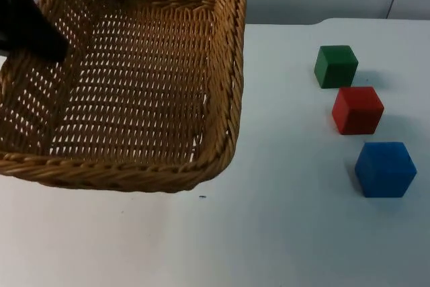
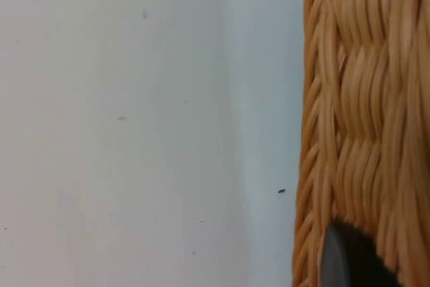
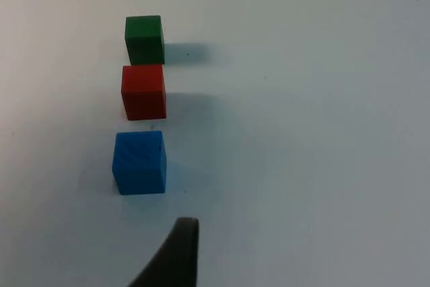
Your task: Pick up the basket with the left hand and place the blue cube into the basket with the right hand.
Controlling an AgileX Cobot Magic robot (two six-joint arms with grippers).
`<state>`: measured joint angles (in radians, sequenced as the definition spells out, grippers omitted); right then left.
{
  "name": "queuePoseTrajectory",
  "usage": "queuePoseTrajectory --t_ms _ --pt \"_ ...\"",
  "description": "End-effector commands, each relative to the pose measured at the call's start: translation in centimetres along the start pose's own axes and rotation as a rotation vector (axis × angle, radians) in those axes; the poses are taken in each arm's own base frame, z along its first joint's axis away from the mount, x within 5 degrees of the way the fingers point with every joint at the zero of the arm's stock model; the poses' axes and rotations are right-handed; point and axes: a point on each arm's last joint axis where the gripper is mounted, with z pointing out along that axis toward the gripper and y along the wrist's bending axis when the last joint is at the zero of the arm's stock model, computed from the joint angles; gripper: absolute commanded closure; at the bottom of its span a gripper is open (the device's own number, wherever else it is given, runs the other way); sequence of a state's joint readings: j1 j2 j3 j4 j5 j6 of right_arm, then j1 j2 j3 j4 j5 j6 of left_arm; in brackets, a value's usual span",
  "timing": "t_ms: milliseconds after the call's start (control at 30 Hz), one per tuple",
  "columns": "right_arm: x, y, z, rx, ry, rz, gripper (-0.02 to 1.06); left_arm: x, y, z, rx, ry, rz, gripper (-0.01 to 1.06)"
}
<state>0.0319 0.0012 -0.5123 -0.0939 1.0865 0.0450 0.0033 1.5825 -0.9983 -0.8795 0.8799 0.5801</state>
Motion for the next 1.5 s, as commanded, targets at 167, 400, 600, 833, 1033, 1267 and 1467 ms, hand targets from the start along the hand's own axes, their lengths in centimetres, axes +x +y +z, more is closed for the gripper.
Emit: queuePoseTrajectory --t_ms 167,400,600,833,1033,1267,1467 --pt "0.0 0.0 0.1 0.006 -0.007 -0.002 0.00 1.1 -2.3 -4.0 -0.051 -0.039 0.027 1.05" --pt "0.0 0.0 0.1 0.006 -0.007 -0.002 0.00 2.2 -3.2 -5.5 -0.065 -0.007 0.025 1.05" --pt "0.0 0.0 0.1 0.006 -0.007 -0.002 0.00 3.2 -1.9 -4.1 -0.080 -0.032 -0.042 1.05" --pt "-0.1 0.0 0.0 -0.004 -0.013 0.004 0.01 3.9 -1.1 -3.1 -0.081 -0.032 -0.066 1.05" --pt "-2.5 0.1 -0.5 -0.013 -0.005 0.005 0.03 3.9 -1.2 -3.1 -0.071 -0.028 -0.069 1.05" --pt "-10.5 0.5 1.6 -0.035 0.034 -0.015 0.04 4.0 -1.2 -3.1 -0.066 -0.022 -0.071 1.05" --pt "-14.2 1.4 5.9 -0.101 0.171 -0.018 0.04 4.0 -1.2 -3.1 -0.063 -0.019 -0.072 1.05"
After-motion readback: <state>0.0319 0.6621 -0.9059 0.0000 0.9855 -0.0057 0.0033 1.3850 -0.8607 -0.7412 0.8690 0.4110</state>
